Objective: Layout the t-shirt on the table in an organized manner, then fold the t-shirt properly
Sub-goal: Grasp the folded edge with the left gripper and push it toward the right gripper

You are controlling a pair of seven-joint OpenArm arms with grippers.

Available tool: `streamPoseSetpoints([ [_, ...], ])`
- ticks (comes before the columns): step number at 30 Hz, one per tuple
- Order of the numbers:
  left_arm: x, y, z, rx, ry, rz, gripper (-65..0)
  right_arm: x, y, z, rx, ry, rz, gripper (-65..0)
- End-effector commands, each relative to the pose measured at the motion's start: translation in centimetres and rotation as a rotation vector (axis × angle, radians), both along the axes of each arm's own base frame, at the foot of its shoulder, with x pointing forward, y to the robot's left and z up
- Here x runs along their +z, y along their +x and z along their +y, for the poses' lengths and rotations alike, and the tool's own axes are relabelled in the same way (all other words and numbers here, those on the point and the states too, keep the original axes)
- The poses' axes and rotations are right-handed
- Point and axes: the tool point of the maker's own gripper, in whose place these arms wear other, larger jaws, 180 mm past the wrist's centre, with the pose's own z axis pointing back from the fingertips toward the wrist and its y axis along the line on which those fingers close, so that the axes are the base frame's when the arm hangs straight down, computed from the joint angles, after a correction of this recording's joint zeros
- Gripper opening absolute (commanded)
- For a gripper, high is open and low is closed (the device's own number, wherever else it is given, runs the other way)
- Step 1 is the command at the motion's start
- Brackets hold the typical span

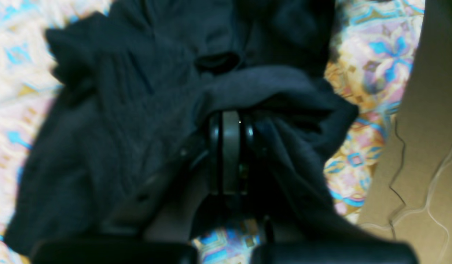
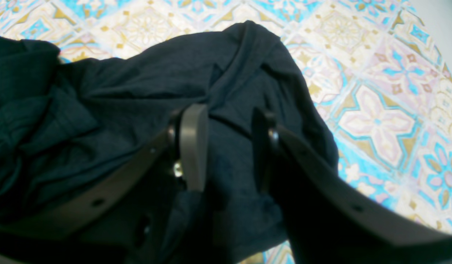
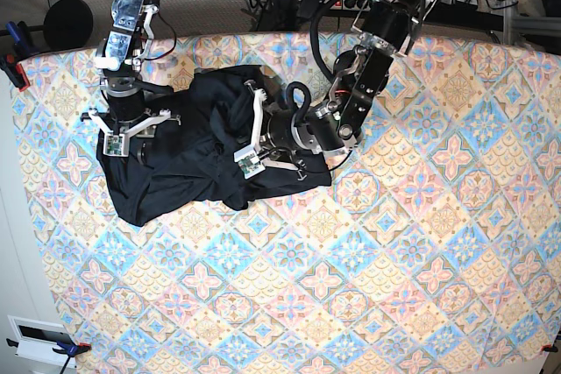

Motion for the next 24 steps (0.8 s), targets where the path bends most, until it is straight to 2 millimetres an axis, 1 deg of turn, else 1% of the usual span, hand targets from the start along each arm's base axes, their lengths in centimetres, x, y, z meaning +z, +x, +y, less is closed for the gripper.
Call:
streamPoseSetpoints([
  [1,1.6,0.8,-1.3,-0.005,-0.055,-0.027,-65.0,1.5,0.7,-0.2,0.002,-0.01,-0.054,-45.7],
  [2,1.3,0.7,-1.5,-0.005,-0.056,-0.013,-65.0,1.5,0.7,-0.2,0.002,-0.01,-0.054,-45.7],
  [4,1.5,0.7,-1.9,-0.006,-0.067,-0.01,-65.0,1.5,0.7,-0.2,0.002,-0.01,-0.054,-45.7],
  [12,3.3,1.0,-4.0,-0.019,-0.113,-0.028,-65.0,1.4,0.6,-0.2,0.003,-0.01,-0.051,-45.7],
  [16,3.9,1.5,-4.1,-0.019,-0.118,-0.044,-65.0,1.4,0.6,-0.2,0.003,-0.01,-0.051,-45.7],
  [20,4.4,1.6,-4.8,-0.023,-0.133,-0.048,-65.0,1.4,0.6,-0.2,0.003,-0.01,-0.051,-45.7],
  [24,4.5,1.5,-5.2,-0.026,-0.141,-0.043,-65.0,1.4,0.6,-0.2,0.002,-0.009,-0.051,-45.7],
])
